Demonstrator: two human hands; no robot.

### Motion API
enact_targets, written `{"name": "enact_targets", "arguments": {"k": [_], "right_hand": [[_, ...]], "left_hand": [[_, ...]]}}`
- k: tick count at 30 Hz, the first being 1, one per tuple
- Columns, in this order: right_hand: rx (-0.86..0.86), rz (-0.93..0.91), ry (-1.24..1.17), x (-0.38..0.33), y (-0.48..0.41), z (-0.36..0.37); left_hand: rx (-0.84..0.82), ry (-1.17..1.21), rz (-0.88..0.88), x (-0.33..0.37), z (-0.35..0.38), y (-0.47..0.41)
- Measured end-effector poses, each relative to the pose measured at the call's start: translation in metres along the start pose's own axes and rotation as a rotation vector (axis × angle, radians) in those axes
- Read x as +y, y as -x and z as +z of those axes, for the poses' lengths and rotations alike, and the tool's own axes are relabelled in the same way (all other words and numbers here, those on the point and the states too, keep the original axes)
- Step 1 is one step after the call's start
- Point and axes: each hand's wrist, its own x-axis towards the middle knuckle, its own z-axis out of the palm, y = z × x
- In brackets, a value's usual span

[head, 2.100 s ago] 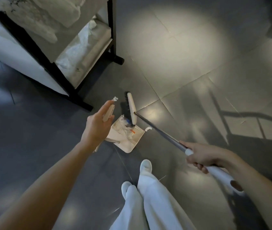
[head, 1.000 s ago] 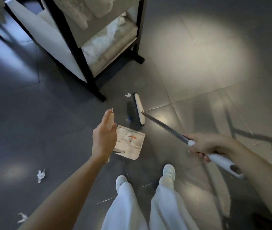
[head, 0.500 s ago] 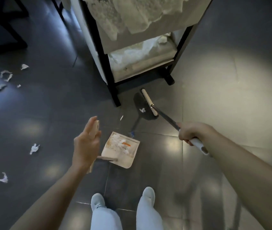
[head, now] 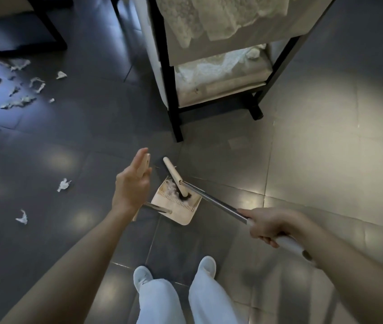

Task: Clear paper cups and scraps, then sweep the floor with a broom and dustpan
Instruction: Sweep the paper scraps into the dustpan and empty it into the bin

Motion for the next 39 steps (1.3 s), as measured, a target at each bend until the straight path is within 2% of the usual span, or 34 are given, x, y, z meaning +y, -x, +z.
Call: {"name": "enact_targets", "arguments": {"k": [5, 10, 13, 17, 24, 29, 32, 39], "right_hand": [[0.073, -0.049, 0.053, -0.025, 0.008, -0.014], [0.115, -0.023, 0.032, -0.060, -0.011, -0.039], [0.125, -0.021, 0.128, -0.085, -0.031, -0.047], [0.119, -0.023, 0.395, -0.116, -0.049, -0.026], [-0.063, -0.086, 0.540, -0.152, -0.036, 0.022], [-0.010, -0.108, 0.703, -0.191, -0.013, 0.042], [0.042, -0.141, 0.694, -0.208, -0.008, 0.052], [0.078, -0.105, 0.535, -0.235, -0.014, 0.063]], "left_hand": [[0.080, 0.047, -0.035, -0.012, -0.018, 0.012], [0.150, 0.031, -0.091, -0.027, -0.031, 0.021], [0.179, 0.025, -0.144, -0.038, -0.036, 0.023], [0.226, 0.032, -0.149, -0.053, -0.046, 0.010], [0.262, 0.065, -0.198, -0.081, -0.075, 0.003], [0.399, 0.161, -0.302, -0.114, -0.117, 0.027], [0.359, 0.222, -0.255, -0.127, -0.146, 0.033], [0.241, 0.185, -0.139, -0.148, -0.186, 0.020]]}}
